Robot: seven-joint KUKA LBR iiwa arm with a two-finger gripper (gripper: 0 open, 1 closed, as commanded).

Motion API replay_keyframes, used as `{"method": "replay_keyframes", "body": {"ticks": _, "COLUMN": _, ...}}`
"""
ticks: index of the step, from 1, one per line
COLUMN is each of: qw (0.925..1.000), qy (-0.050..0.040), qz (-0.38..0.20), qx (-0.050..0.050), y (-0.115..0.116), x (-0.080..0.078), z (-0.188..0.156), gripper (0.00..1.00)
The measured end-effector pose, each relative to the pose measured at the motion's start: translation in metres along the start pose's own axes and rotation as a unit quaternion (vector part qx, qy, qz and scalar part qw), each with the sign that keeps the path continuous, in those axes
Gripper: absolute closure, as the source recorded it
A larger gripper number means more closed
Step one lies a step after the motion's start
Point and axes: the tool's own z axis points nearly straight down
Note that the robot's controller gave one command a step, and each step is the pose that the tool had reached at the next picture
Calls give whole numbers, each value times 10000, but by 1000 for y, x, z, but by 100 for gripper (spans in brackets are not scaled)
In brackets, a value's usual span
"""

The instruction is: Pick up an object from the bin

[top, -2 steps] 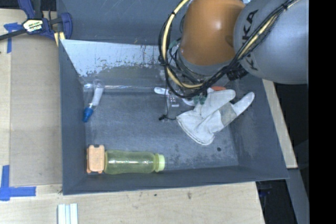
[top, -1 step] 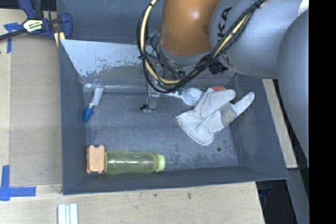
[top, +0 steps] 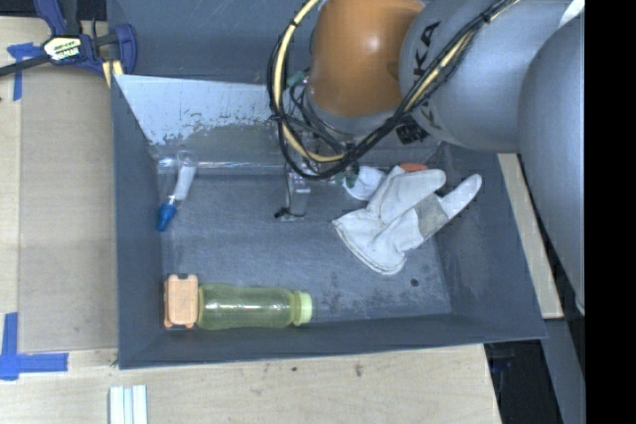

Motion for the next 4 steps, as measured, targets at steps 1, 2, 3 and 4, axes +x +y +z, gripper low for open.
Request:
{"method": "replay_keyframes", "body": {"ticks": 1, "qw": 9978, "qy": 4, "qz": -660, "qx": 29, "y": -41, "x": 2, "z": 48, "gripper": 0}}
{"method": "replay_keyframes", "body": {"ticks": 2, "qw": 10000, "qy": 21, "qz": 85, "qx": 20, "y": -54, "x": -4, "z": 7, "gripper": 0}}
{"method": "replay_keyframes", "body": {"ticks": 3, "qw": 10000, "qy": -49, "qz": -73, "qx": 24, "y": -61, "x": -6, "z": 4, "gripper": 0}}
{"method": "replay_keyframes", "body": {"ticks": 4, "qw": 9999, "qy": 1, "qz": 151, "qx": 21, "y": -79, "x": -1, "z": 38, "gripper": 0}}
